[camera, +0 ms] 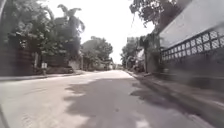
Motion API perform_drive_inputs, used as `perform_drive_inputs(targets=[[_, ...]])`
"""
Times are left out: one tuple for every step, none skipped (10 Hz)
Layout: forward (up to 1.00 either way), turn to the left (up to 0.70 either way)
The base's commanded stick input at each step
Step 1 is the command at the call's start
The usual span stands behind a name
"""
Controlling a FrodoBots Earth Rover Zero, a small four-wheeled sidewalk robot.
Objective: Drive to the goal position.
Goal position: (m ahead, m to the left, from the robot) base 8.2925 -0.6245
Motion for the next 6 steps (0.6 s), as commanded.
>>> perform_drive_inputs(targets=[[0.5, 0.0], [0.5, 0.0], [0.5, 0.0], [0.5, 0.0], [0.5, 0.0], [0.5, 0.0]])
